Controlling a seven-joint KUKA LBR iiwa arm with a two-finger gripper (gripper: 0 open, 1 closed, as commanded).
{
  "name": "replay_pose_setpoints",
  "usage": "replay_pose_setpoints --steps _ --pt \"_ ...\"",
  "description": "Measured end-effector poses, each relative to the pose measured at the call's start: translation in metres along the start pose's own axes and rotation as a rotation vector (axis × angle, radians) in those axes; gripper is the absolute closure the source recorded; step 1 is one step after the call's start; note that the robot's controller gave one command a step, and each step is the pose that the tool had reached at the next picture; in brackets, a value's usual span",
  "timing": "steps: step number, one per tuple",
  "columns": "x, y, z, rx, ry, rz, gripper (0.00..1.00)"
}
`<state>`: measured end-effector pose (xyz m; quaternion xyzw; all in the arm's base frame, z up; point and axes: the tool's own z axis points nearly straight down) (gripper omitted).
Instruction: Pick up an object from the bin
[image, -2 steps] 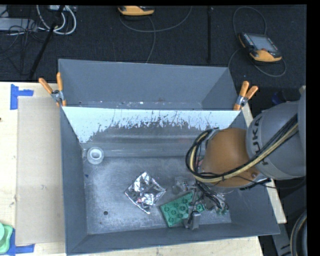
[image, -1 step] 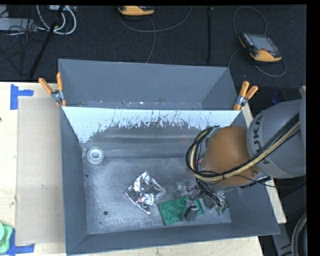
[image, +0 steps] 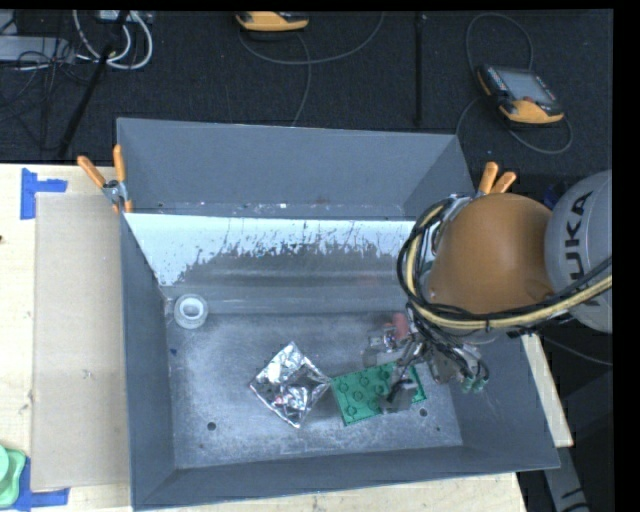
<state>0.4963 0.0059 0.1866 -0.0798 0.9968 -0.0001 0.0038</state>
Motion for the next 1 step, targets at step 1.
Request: replay_pose_setpoints --steps 1 --pt "0.0003 -0.0128 -0.1297 0.001 -0.002 -0.026 1.00"
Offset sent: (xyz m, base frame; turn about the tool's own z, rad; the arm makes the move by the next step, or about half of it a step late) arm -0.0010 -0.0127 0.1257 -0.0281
